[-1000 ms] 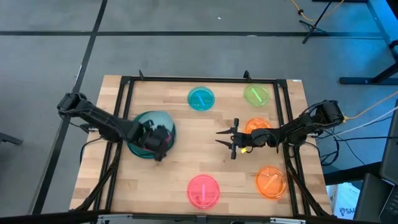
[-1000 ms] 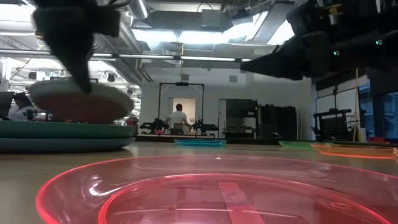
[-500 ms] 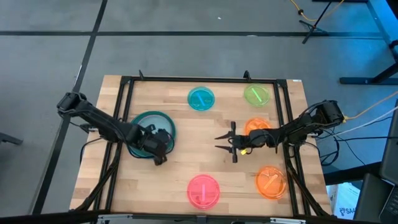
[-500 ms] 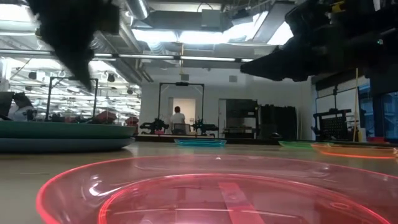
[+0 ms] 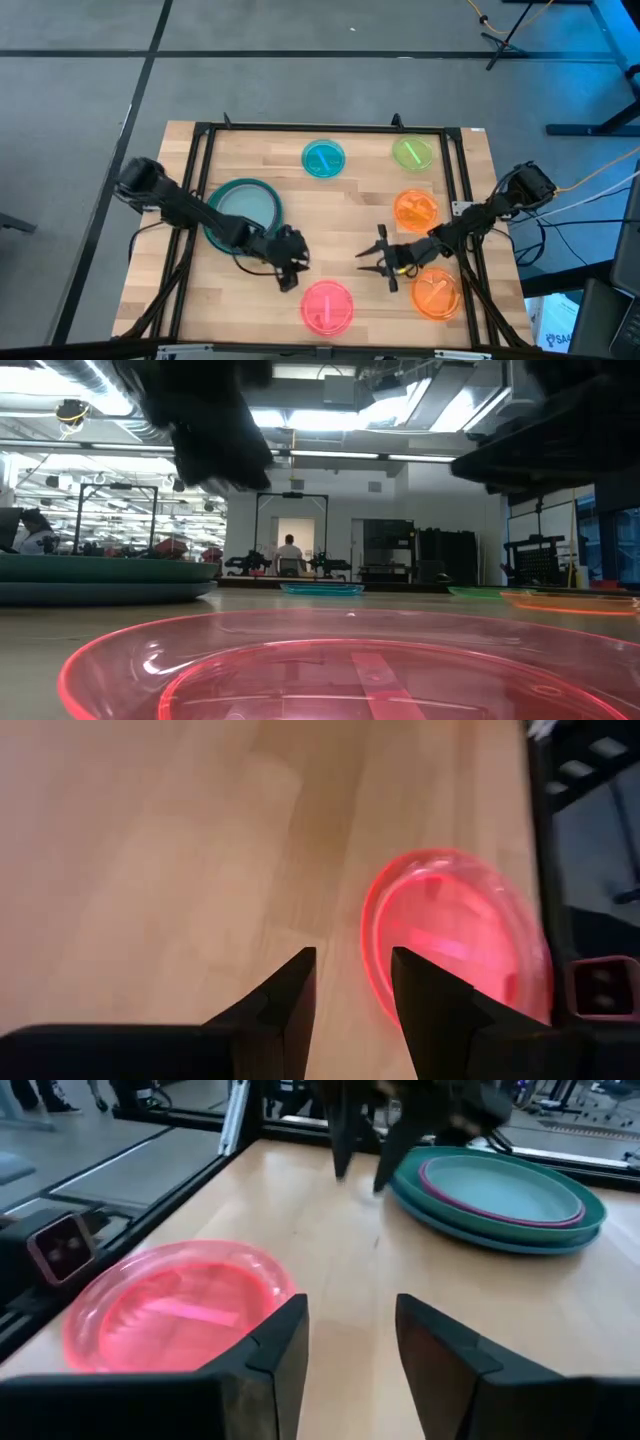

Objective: Stack plastic plates
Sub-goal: Stack the pink plate on top of the gray plate

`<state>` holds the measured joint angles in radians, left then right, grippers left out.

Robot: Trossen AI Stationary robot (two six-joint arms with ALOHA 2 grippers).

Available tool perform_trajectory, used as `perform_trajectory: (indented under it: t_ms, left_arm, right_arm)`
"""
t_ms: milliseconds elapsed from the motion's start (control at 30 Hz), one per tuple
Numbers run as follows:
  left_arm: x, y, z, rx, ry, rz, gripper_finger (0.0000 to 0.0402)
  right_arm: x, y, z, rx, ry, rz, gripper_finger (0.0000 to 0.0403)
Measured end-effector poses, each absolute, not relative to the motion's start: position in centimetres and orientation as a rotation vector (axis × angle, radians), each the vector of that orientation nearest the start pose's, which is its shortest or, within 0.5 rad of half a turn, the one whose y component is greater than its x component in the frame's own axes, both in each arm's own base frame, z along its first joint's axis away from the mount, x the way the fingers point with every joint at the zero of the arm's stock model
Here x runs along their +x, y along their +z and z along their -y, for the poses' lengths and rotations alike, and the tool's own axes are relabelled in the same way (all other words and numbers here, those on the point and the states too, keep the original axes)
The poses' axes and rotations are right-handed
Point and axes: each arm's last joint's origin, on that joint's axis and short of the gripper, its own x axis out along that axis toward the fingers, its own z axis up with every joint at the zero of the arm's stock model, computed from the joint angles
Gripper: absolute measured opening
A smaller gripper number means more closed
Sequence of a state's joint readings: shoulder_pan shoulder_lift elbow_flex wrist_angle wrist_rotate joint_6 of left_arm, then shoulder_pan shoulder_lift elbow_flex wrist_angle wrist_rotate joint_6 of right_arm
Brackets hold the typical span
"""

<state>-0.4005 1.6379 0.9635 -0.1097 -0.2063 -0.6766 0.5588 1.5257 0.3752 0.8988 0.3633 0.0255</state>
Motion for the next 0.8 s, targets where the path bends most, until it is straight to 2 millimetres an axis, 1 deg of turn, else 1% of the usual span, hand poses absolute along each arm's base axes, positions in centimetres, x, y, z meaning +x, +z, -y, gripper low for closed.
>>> perform_trajectory:
  t_ms: [167,367,467,567,700,800]
  left_arm:
    - [33.8,17.3,14.8,-0.403,0.067,-0.825,0.0126]
    - [35.6,14.9,17.1,-0.360,0.074,-0.865,0.0126]
    - [36.0,13.8,18.1,-0.320,0.104,-0.856,0.0126]
    - [36.1,12.9,18.4,-0.289,0.133,-0.859,0.0126]
    - [36.1,12.5,18.3,-0.262,0.181,-0.842,0.0126]
    - [36.1,12.5,18.2,-0.261,0.185,-0.838,0.0126]
  right_arm:
    - [21.4,14.4,-13.7,-0.109,0.163,-0.222,0.0143]
    - [21.3,14.4,-13.8,-0.084,0.184,-0.226,0.0143]
    - [21.3,14.4,-13.8,-0.073,0.191,-0.230,0.0143]
    - [21.3,14.4,-13.9,-0.056,0.205,-0.233,0.0143]
    - [21.3,14.4,-13.9,-0.054,0.205,-0.232,0.0143]
    - [21.3,14.4,-13.9,-0.054,0.205,-0.231,0.0143]
